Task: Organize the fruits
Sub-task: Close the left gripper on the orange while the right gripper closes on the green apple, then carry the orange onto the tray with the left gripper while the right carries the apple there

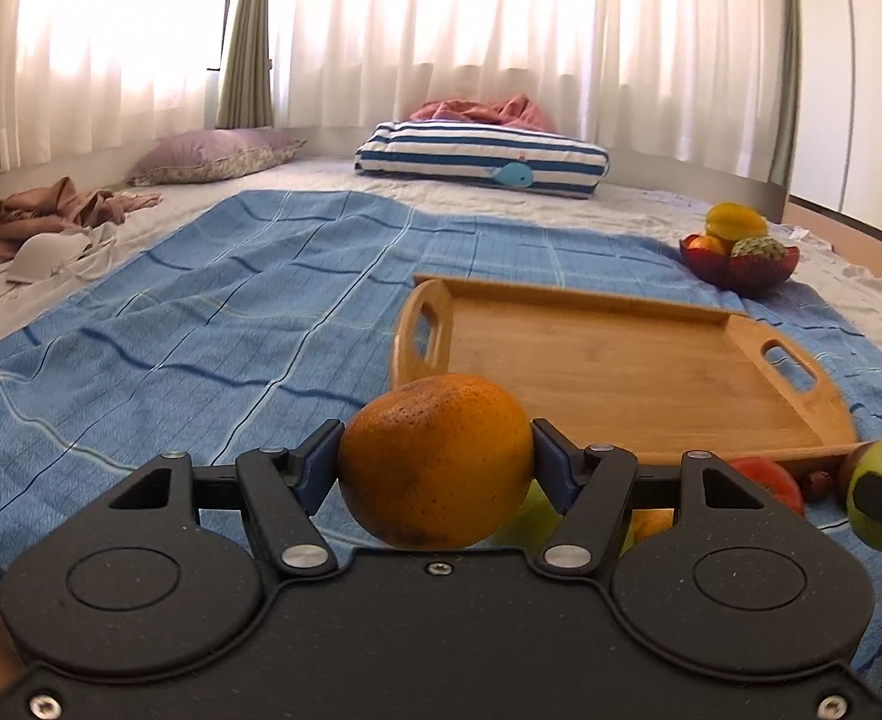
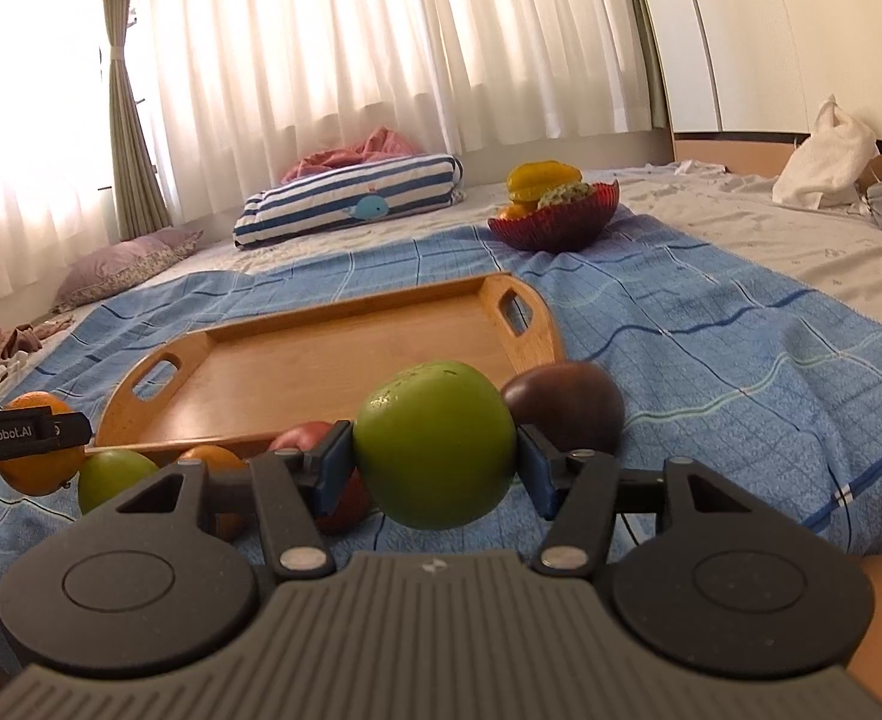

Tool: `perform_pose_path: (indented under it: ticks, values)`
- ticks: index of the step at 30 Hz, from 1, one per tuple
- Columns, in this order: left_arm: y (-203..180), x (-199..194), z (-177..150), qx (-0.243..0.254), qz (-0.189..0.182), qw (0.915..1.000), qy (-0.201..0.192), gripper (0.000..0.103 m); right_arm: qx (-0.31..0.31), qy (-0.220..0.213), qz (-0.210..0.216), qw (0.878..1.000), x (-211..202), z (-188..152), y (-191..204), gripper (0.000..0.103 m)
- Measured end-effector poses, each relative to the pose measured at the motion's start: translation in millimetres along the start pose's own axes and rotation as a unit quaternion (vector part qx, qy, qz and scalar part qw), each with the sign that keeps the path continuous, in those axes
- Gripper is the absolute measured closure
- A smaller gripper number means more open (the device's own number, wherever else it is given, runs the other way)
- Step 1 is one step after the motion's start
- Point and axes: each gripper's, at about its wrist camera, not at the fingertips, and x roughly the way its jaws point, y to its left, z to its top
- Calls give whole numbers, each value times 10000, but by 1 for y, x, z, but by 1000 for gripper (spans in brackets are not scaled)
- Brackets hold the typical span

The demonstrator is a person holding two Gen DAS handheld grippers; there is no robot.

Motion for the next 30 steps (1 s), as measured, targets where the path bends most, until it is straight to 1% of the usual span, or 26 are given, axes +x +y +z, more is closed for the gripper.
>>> perform_pose_path:
  ticks: [8, 17, 22, 30]
  values:
    - [-9, 5, 16, -71, -340, 9994, 69, 39, -116, -166, 233, 9995, 8, 18, 2, 42]
    - [-12, 24, 45, -103, -546, 9984, 94, 39, -24, -231, 342, 9991, 28, 47, -18, 42]
    - [-12, 45, 57, -132, -589, 9980, 184, 39, -8, -128, 376, 9992, 47, 59, -26, 42]
    - [-17, 78, 61, -58, -511, 9980, 361, 39, -50, 278, 421, 9987, 85, 63, -28, 42]
